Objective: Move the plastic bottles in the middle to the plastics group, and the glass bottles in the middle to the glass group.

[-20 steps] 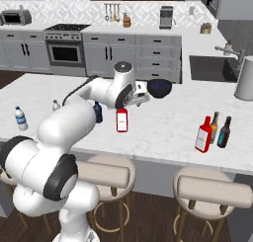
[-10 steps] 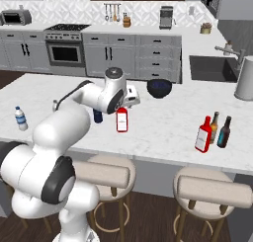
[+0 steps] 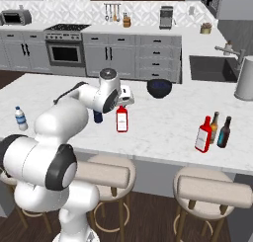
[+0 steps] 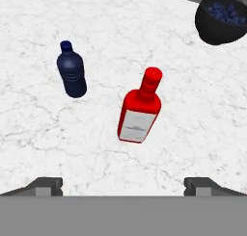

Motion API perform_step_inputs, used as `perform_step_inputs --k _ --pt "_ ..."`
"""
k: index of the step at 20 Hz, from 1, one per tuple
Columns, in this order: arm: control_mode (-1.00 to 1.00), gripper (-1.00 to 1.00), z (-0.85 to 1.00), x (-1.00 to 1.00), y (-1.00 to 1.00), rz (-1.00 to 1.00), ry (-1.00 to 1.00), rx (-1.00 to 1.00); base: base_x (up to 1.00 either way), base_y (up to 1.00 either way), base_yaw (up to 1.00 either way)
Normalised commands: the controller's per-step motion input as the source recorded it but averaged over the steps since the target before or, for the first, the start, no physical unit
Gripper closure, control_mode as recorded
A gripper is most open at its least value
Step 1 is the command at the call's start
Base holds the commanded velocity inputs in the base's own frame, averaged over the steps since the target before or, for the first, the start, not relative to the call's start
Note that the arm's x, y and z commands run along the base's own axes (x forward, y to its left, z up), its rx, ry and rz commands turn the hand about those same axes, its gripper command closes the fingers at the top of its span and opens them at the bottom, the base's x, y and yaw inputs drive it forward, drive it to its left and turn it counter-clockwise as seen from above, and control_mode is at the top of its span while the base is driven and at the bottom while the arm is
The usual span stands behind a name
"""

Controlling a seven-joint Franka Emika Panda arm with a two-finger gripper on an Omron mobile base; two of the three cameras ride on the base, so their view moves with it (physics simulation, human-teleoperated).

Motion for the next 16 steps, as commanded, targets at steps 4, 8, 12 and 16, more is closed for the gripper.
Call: perform_step_inputs --k 4,8,12,16 --pt "-1.0 -1.0 -0.13 0.41 0.03 -0.1 0.0 0.0 0.0 0.0 0.0" --pt "-1.0 -1.0 -0.1 0.3 0.0 -0.15 0.0 0.0 0.0 0.0 0.0" --pt "-1.0 -1.0 -0.1 0.25 0.0 -0.07 0.0 0.04 0.0 0.0 0.0" --pt "-1.0 -1.0 -0.1 0.21 0.0 0.0 0.0 0.03 0.0 0.0 0.0"
